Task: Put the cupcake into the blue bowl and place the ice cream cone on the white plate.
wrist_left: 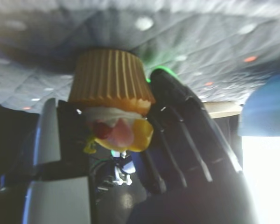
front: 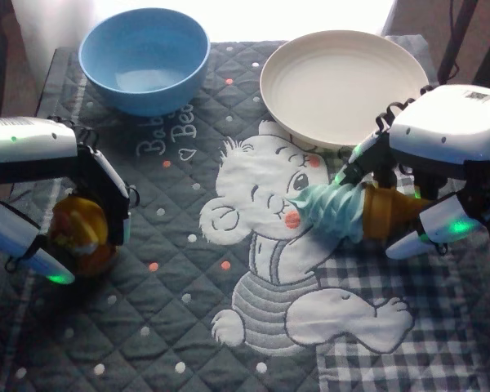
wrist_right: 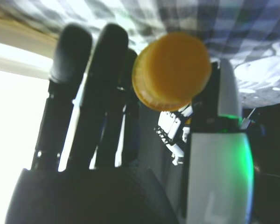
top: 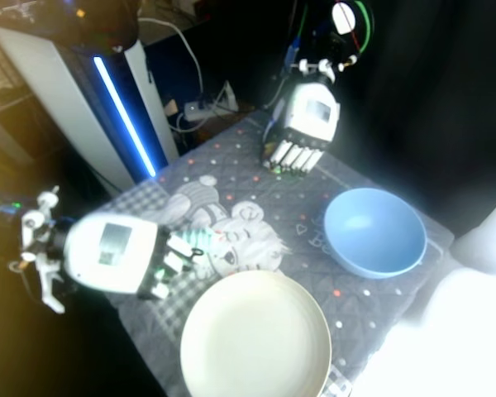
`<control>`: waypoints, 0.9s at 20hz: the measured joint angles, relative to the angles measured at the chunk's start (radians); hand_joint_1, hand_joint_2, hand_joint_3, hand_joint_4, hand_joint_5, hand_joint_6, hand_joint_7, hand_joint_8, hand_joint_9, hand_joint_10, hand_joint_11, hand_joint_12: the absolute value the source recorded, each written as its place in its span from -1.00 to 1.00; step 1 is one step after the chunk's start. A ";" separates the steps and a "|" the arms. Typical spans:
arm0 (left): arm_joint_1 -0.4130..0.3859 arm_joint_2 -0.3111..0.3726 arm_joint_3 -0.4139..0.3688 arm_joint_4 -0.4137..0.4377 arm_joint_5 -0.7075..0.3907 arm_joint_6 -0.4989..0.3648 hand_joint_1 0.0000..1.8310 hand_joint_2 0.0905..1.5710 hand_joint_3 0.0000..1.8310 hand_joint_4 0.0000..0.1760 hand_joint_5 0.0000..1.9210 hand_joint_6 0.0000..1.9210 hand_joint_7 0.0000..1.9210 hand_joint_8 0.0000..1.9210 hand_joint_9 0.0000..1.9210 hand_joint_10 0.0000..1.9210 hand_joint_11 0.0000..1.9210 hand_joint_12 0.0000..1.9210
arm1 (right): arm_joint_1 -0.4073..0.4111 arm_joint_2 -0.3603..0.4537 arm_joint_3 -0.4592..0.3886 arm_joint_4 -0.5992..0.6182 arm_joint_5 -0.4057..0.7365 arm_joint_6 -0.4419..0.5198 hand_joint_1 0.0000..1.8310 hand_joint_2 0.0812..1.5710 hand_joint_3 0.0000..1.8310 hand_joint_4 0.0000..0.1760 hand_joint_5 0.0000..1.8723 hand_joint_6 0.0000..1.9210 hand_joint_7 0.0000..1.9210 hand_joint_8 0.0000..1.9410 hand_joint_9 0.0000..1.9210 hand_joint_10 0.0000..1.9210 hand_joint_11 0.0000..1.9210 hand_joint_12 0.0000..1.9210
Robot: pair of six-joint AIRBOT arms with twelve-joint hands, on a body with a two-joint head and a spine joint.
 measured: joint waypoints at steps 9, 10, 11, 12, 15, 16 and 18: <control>-0.032 0.037 0.003 -0.137 -0.031 0.102 0.52 0.30 -1.00 -1.00 0.10 -0.09 0.21 -0.43 0.05 0.06 -0.20 0.12 | 0.001 0.068 -0.047 0.163 0.155 -0.154 0.39 0.37 -1.00 -1.00 -0.08 0.11 0.25 -0.24 0.59 -0.94 0.14 0.28; -0.059 0.041 0.003 -0.143 -0.042 0.108 0.52 0.31 -1.00 -1.00 0.10 -0.11 0.19 -0.38 0.05 0.09 -0.19 0.18 | 0.006 0.077 -0.053 0.175 0.173 -0.172 0.38 0.38 -1.00 -1.00 -0.11 0.17 0.23 -0.22 0.57 -0.95 0.13 0.19; -0.063 0.042 0.003 -0.146 -0.042 0.109 0.52 0.31 -1.00 -1.00 0.10 -0.11 0.19 -0.38 0.05 0.09 -0.19 0.18 | 0.008 0.077 -0.053 0.178 0.176 -0.174 0.38 0.38 -1.00 -1.00 -0.11 0.17 0.23 -0.22 0.57 -0.95 0.13 0.19; -0.076 0.045 0.003 -0.155 -0.044 0.123 0.52 0.30 -1.00 -1.00 0.10 -0.13 0.21 -0.36 0.05 0.08 -0.20 0.19 | 0.023 0.077 -0.055 0.187 0.183 -0.185 0.38 0.38 -1.00 -1.00 -0.11 0.18 0.24 -0.26 0.56 -0.96 0.15 0.12; -0.108 0.066 0.003 -0.232 -0.070 0.190 0.52 0.30 -1.00 -1.00 0.04 -0.06 0.20 -0.35 0.09 0.04 -0.14 0.07 | 0.073 0.079 -0.056 0.207 0.208 -0.207 0.37 0.38 -1.00 -1.00 -0.09 0.17 0.22 -0.23 0.56 -0.97 0.17 0.08; -0.132 0.067 0.013 -0.239 -0.075 0.200 0.52 0.30 -1.00 -1.00 0.03 -0.08 0.18 -0.33 0.12 0.04 -0.09 0.04 | 0.089 0.079 -0.056 0.206 0.210 -0.213 0.37 0.39 -1.00 -1.00 -0.11 0.24 0.22 -0.27 0.56 -0.97 0.18 0.02; -0.201 0.066 0.034 -0.245 -0.069 0.209 0.52 0.31 -1.00 -1.00 0.06 -0.15 0.17 -0.27 0.10 0.07 -0.10 0.04 | 0.102 0.069 -0.037 0.212 0.219 -0.222 0.36 0.39 -1.00 -1.00 -0.11 0.27 0.20 -0.28 0.54 -0.99 0.17 -0.06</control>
